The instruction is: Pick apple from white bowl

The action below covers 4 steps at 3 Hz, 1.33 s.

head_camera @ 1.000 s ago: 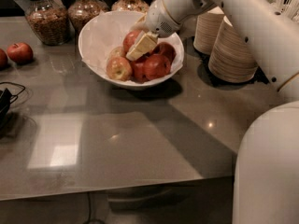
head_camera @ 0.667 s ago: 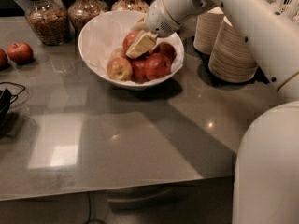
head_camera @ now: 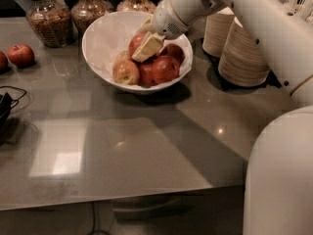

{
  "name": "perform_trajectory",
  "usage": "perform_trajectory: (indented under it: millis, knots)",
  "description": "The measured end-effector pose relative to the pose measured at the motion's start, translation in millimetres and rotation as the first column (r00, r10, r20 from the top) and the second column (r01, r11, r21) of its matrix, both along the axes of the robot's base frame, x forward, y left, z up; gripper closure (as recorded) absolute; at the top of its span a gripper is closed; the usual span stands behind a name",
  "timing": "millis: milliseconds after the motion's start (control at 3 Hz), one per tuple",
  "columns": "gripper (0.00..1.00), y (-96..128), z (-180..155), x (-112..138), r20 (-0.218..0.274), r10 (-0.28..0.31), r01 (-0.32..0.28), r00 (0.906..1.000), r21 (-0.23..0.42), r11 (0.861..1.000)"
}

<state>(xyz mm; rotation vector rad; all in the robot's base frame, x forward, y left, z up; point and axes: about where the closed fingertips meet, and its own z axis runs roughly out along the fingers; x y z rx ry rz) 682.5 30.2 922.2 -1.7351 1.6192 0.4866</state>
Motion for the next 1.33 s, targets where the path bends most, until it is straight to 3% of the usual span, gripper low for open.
perform_trajectory:
  millis: [667, 1000, 1333]
  knots:
    - [1.00, 7, 2, -1, -0.006, 0.024, -0.023, 0.9997, 0.010, 1.000]
    - [1.00, 14, 23, -19, 0.010, 0.070, -0.070, 0.9975, 0.061, 0.996]
    - [1.00, 13, 54, -46, 0.060, 0.098, -0.105, 0.9934, 0.129, 0.986]
